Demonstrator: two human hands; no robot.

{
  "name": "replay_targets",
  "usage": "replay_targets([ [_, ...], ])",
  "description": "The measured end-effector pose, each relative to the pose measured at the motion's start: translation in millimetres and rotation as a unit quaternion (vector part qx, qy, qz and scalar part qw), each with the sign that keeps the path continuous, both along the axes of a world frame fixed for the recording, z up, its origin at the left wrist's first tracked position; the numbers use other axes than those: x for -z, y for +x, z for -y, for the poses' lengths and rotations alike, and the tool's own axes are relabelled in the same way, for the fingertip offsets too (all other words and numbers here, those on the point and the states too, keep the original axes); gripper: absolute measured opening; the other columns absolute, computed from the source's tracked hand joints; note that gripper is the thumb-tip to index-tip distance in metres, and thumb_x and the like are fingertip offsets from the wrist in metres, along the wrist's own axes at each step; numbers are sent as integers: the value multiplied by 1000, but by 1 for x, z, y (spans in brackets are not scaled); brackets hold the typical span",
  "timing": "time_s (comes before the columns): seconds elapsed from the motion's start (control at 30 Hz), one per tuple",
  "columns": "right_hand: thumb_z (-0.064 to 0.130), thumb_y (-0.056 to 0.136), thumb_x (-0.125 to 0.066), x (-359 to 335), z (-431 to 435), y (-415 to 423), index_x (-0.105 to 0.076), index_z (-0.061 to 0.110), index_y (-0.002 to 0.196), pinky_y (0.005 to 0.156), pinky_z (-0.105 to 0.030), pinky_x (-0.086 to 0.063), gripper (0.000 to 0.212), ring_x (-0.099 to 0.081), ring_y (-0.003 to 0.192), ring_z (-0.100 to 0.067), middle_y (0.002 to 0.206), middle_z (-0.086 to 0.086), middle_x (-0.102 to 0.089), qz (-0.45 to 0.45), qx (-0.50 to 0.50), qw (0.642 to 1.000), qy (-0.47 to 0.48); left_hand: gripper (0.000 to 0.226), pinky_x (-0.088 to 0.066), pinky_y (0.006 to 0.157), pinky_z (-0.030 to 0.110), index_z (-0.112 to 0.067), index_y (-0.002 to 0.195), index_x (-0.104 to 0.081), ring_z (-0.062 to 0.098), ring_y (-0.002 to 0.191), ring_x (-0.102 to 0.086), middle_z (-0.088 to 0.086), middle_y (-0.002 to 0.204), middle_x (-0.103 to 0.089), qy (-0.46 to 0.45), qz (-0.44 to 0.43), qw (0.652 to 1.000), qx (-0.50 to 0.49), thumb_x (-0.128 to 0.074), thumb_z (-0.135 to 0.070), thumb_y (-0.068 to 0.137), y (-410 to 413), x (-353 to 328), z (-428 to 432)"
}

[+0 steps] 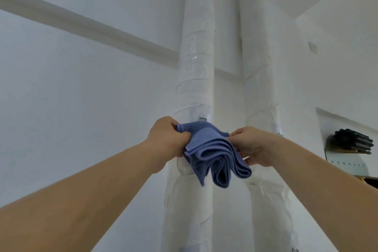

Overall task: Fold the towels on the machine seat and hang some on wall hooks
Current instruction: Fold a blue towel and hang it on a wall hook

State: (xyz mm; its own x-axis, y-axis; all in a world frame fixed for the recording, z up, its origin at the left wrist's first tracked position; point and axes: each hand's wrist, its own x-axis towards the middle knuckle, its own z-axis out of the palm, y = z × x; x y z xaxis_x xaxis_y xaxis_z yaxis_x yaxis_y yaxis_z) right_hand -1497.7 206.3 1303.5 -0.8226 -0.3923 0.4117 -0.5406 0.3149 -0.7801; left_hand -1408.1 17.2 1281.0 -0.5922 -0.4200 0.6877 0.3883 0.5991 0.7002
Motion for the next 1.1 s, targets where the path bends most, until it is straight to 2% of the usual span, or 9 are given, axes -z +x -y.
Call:
replay_targets([
  [0.07,24,86,-78,3,2,-1,-58,12,101,62,-34,-55,28,-63,63,-19,75,-5,-70,-69,36,997,-12,8,-49,48,24,-5,93,-58,23,61,-54,14,81,-60,18,2,1000,2,-63,-5,87,0,0,-4],
  [0.13,27,79,-81,4,8,-6,-52,23,110,74,-39,-55,43,-61,81,-21,100,-3,-61,-245,119,962,-12,16,-50,56,28,-10,97,-56,21,68,-54,9,89,-61,3,-13,999,-30,-65,-9,84,-1,-1,-5],
  [0.23,19,81,-75,0,11,-3,-60,36,108,81,-39,-55,35,-60,90,-19,107,5,-55,-455,123,880,53,28,-48,74,33,-21,104,-51,20,94,-52,1,110,-51,-168,-71,971,-153,-66,-12,82,2,-2,-5],
  [0.3,11,86,-69,-3,10,0,-72,31,103,85,-42,-58,26,-66,88,-20,100,5,-69,-448,60,889,73,25,-45,81,32,-24,107,-56,20,105,-46,-3,116,-47,-365,-113,897,-224,-62,-9,88,7,-5,-7],
  [0.4,8,92,-59,-9,-1,16,-81,25,102,94,-43,-60,30,-73,99,-22,98,-1,-79,-280,-20,959,40,26,-51,84,35,-25,115,-67,21,103,-57,-3,112,-61,-542,-91,804,-228,-53,-11,97,11,-10,-7],
  [0.6,43,95,-68,-9,-13,22,-69,35,123,102,-44,-56,29,-68,113,-11,116,12,-75,-187,-67,973,118,26,-54,92,29,-34,116,-72,7,99,-66,-15,107,-72,-376,-20,923,-79,-56,-41,98,29,-17,-10],
  [0.87,18,87,-79,6,-6,11,-71,28,116,88,-34,-62,31,-73,93,-14,105,3,-76,-204,-86,973,70,40,-52,96,33,-30,123,-63,11,106,-62,-13,117,-66,-377,-74,915,-124,-73,-40,86,12,18,-3],
  [0.97,10,91,-74,13,-1,10,-71,20,115,71,-24,-61,27,-73,82,-15,101,-4,-77,-181,-92,979,24,31,-53,88,32,-30,112,-62,12,98,-60,-13,107,-66,-337,-117,924,-135,-72,-41,86,3,29,-9],
  [1.1,11,96,-67,20,2,15,-70,17,119,69,-22,-58,24,-76,82,-17,101,-13,-78,-125,-124,984,-16,21,-57,82,32,-29,105,-66,10,88,-66,-13,95,-70,-289,-114,945,-97,-69,-41,88,5,31,-10],
])
